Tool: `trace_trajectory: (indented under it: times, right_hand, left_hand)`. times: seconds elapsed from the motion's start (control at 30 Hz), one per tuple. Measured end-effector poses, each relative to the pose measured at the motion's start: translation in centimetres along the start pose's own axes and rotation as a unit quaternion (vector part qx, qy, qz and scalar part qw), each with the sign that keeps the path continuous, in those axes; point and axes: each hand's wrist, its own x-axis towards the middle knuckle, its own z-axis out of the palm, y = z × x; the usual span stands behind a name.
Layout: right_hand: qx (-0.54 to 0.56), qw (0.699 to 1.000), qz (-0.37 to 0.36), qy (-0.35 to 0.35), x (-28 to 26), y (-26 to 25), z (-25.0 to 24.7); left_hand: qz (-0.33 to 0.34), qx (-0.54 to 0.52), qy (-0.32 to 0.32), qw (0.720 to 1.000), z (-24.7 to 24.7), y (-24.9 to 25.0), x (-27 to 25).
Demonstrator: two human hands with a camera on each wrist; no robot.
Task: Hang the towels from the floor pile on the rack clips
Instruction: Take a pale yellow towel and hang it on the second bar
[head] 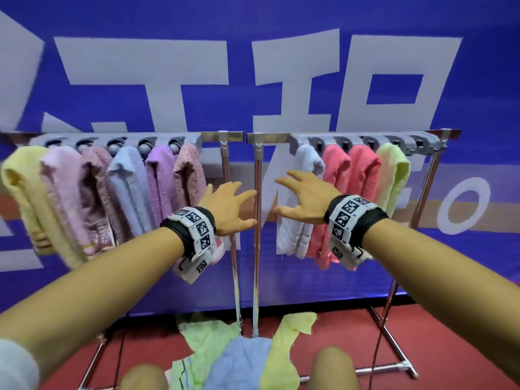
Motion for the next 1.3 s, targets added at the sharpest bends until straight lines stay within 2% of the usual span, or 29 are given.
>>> trace_trajectory:
  times: [0.3,0.6,0.8,1.07,1.2,1.3]
  right_hand:
    - [-0.007,0.996,-0.008,-0.09,-1.6,-4.4,7.3]
    - [0.011,0.984,-0.012,-0.176,-1.6,-5.5,14.8]
    - [0.127,0.959,0.045,-0.248,-2.2,-4.4,22.2]
    - [0.188,0.932,0.096,-0.295,-2.4,-4.3,30.6]
    - [0.21,0.915,0.132,-0.317,-2.9,-3.7,34.8]
    - [0.225,0.9,0.18,-0.326,-3.5,-2.8,38.2]
  left_hand:
    - [-0.033,-0.038,-0.067,0.996,6.4,-1.1,-5.6]
    - [-0.027,-0.072,-0.149,0.986,15.2,-1.1,-7.7]
    - [-0.032,-0.095,-0.204,0.974,20.4,-0.6,-8.6]
    - [-0.073,-0.175,-0.238,0.953,26.5,0.0,-8.0]
    - [-0.118,-0.264,-0.235,0.928,29.7,0.5,-6.3]
    - [-0.153,-0.368,-0.21,0.893,32.4,0.9,-5.0]
